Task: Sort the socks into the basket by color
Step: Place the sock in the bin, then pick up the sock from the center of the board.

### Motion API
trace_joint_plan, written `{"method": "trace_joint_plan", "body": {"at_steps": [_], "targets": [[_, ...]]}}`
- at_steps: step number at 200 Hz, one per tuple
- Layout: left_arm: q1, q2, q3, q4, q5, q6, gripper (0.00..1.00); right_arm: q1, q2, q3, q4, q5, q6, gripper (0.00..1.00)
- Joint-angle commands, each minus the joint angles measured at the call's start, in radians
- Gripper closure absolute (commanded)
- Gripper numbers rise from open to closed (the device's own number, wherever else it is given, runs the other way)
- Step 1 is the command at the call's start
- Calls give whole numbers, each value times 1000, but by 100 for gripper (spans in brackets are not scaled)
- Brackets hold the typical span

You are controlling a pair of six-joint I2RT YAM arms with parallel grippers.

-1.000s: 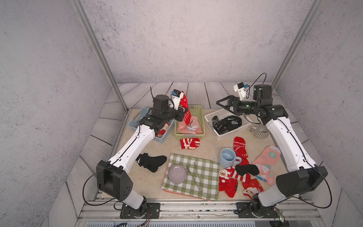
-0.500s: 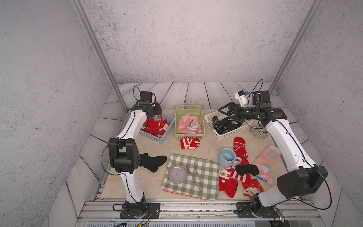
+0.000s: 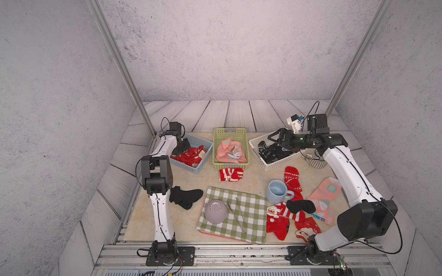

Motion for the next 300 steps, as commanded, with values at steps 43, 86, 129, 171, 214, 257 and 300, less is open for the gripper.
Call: {"method": "trace_joint_plan", "body": {"at_steps": [43,86,129,171,214,257,300], "targets": [[12,-18,17,-36,80,5,40,-3,5,-4,11,8,8,1],[11,-143,-10,22,103,15,0,-2,19,2,-3,16,6,1],[11,-290,-35,31,111,33,0,-2,45,26,-49,37,-13,1],[-1,-485,-202,101,137,51,0,-2,81,32,-121,113,-30,1],[-67,-643,-336,88,145,92,0,-4,123,49,-274,283,-33,1],[-191,-744,-429,107,164,96,0,-67,43,-100,-377,482,75,1],[-251,-840,-500,147,186,92,0,-186,-64,-342,-391,532,164,32]]}}
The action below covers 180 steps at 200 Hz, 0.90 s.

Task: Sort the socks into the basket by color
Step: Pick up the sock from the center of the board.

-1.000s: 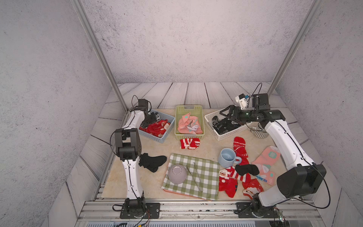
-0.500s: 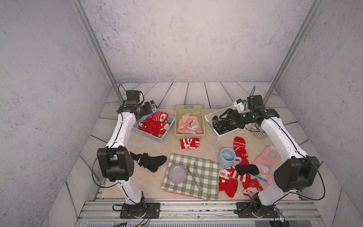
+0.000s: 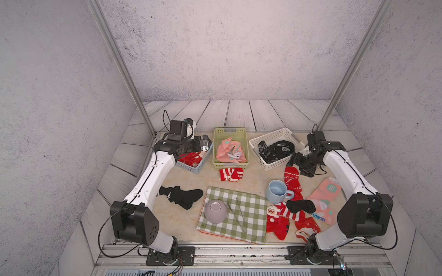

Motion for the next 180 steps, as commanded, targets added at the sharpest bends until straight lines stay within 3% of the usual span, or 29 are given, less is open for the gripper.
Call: {"method": "trace_joint_plan", "body": {"at_steps": [1,65,149,180], "targets": [[-14,-56,-33,38,22,14,0,-38,-56,-84,-62,87,62,33],[-21,-120,-76,38,62,-2,0,-69,-44,-316,30,112,143,35],[-21,-104,-55,35,89,0,0,-102,24,-440,164,109,209,42],[-21,-91,-47,33,95,5,0,-104,22,-495,195,94,228,51]]}}
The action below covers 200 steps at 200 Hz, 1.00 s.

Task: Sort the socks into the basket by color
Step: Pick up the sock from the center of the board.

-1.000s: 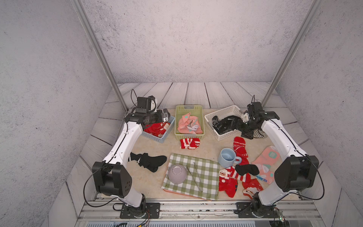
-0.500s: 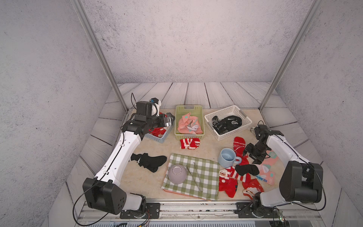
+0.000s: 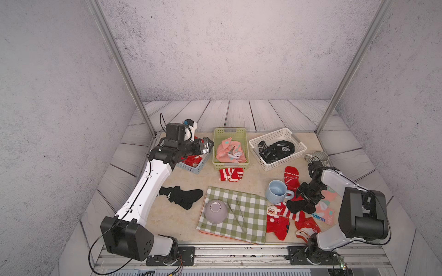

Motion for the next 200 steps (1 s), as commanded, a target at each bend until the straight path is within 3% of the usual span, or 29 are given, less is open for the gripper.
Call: {"method": "trace_joint_plan", "body": {"at_steps": [1,41,46,70,99,168,200], "targets": [[-5,16,16,-2,18,9,0,-5,4,-36,23,-10,32,52],[-5,33,25,4,33,9,0,-5,-9,-52,28,-12,40,71],[-5,35,25,6,33,8,0,-5,-18,-50,24,-9,40,76],[-5,38,27,14,41,9,0,-5,-69,-22,-8,23,39,81],[-5,44,26,24,51,8,0,-5,-121,9,-50,51,35,100],[-8,55,25,77,135,7,0,-5,-232,75,-126,98,11,100],[-29,62,31,115,186,23,0,-4,-245,136,-115,62,-29,100]]}}
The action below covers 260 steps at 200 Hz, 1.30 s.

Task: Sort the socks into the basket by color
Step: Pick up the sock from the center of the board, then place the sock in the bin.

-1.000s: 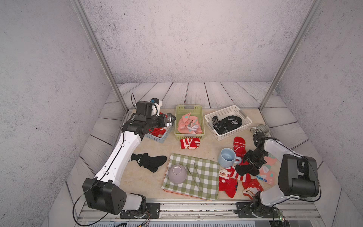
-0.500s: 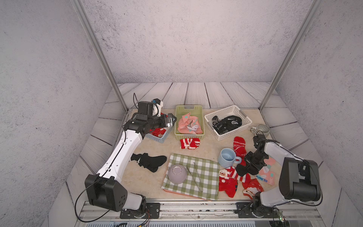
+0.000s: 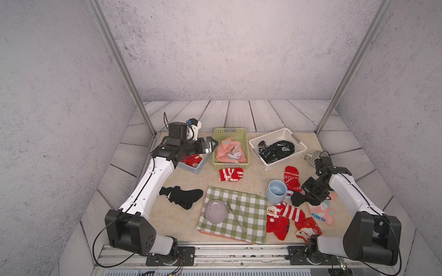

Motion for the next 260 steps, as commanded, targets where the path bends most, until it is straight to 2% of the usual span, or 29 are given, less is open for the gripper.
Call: {"method": "trace_joint_plan", "body": {"at_steps": [1,63,115,145,181,237,260], "targets": [[-24,15,30,49,63,24,0,-3,-23,55,-20,-2,-41,100],[-81,61,53,97,159,61,0,10,28,279,15,-110,-168,100],[-120,89,75,86,135,69,0,75,253,595,48,-199,-264,100],[-125,80,67,35,43,93,0,107,412,755,85,-193,-316,100],[-127,55,45,-21,-66,101,0,128,673,953,65,-203,-373,100],[-126,6,21,-169,-283,57,0,150,910,1071,95,-172,-405,100],[-125,-7,3,-212,-300,47,0,153,970,1093,80,-161,-410,99]]}}
